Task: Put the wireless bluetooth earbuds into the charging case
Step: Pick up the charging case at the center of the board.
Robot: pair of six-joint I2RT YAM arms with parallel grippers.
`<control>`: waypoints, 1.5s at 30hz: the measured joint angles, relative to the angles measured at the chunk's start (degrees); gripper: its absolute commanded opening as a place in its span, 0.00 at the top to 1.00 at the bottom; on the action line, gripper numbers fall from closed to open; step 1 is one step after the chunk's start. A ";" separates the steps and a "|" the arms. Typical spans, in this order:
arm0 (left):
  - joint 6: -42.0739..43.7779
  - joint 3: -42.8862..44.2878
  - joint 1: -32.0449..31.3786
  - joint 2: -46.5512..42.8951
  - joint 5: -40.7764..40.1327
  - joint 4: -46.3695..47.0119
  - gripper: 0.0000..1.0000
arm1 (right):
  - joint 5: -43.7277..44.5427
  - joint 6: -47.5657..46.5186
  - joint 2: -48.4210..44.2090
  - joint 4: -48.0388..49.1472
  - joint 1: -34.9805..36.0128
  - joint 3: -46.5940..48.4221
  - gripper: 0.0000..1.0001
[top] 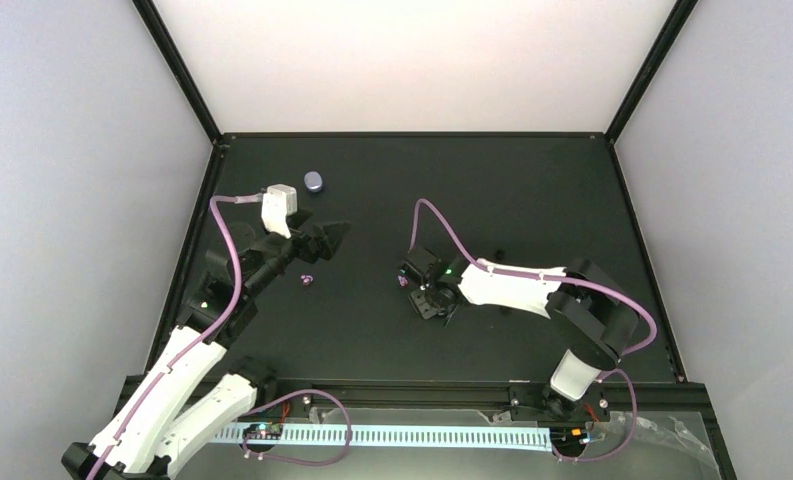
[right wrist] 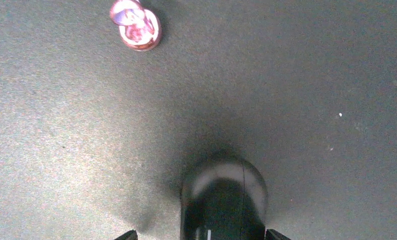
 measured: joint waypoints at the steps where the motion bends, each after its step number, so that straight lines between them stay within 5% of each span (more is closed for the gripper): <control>1: 0.00 0.00 0.00 0.00 0.04 0.02 0.01 | -0.28 -0.07 0.00 0.07 -0.15 -0.20 0.37; 31: 0.00 0.00 0.00 0.00 0.50 0.02 0.01 | -1.73 -0.48 -2.27 3.65 -1.97 -4.55 0.63; 37: -0.04 -0.02 0.00 -0.02 1.97 0.59 0.01 | 0.37 -3.80 -14.36 1.75 0.20 -5.29 0.65; 45: -0.26 -0.92 -0.74 0.39 10.56 4.76 0.01 | 10.47 -13.11 -32.65 -0.92 12.02 -1.60 0.65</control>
